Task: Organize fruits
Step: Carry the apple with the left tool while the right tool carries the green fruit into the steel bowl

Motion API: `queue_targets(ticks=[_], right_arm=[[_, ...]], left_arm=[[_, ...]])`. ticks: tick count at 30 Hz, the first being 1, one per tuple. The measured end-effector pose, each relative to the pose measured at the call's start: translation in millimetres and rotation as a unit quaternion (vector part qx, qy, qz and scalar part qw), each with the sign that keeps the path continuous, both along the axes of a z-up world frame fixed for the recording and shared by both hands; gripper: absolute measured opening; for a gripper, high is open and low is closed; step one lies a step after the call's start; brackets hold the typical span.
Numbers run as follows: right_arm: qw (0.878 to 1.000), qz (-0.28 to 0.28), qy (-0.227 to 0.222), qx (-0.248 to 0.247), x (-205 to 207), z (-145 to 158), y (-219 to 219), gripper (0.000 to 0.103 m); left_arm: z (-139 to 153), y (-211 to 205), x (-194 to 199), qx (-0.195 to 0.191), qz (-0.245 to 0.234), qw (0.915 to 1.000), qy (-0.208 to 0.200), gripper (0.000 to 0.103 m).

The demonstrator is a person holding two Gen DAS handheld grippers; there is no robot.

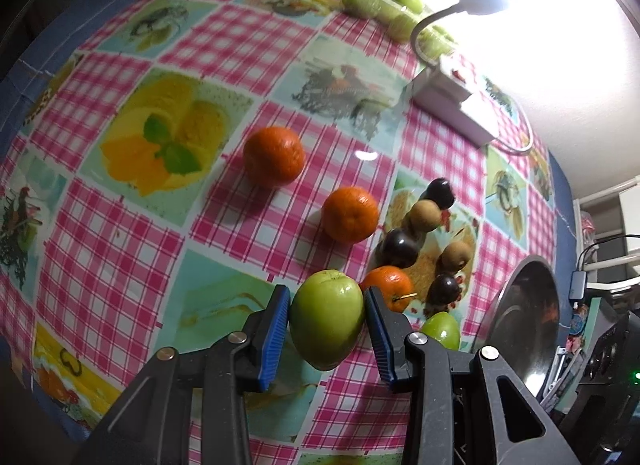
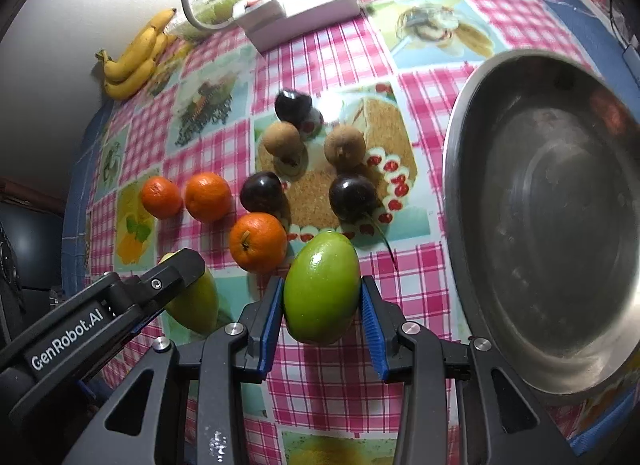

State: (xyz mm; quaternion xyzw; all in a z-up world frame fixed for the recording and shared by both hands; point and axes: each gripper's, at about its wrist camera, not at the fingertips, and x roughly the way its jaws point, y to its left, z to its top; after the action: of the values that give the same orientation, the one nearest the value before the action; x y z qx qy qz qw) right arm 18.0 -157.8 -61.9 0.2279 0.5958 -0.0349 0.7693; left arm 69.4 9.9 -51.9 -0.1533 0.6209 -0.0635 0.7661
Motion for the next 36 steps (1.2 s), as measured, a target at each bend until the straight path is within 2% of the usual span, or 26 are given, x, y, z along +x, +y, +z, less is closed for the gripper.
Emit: queue_targets(ticks=[4,9,16,22,29,36], right_arm=[[1.0,-0.012,-0.021,-0.015,-4.0,15.7,-8.5,0.039],[0.998,-0.034,-0.019,-0.046,-4.8,23.3,-26.8,0.039],[0.993,-0.084,-0.007,-0.086,-12.1,28.7,-63.2,0.039],[0.987,-0.138,0.002,-0.082,-24.6,28.1,-104.0,0.039],[0.977,-0.19,0.008,-0.093,-41.3,32.0,-139.4,0.039],[0.966,-0.24,0.017,-0.095,-59.2,31.5,-175.0,0.039]], left_arm=[[17.4,-6.4,0.1,-0.002,-0.011,0.9995,-0.029,0.041],[28.8,-25.8,3.4,0.006,-0.034,0.9983,-0.048,0.041],[38.0,-76.5,0.2,0.014,-0.102,0.9927,-0.063,0.041],[42.9,-123.4,-4.8,0.017,-0.16,0.9841,-0.075,0.041],[38.8,-172.6,-6.9,0.004,-0.211,0.9748,-0.074,0.041],[20.1,-208.9,-5.6,0.006,-0.245,0.9679,-0.058,0.041]])
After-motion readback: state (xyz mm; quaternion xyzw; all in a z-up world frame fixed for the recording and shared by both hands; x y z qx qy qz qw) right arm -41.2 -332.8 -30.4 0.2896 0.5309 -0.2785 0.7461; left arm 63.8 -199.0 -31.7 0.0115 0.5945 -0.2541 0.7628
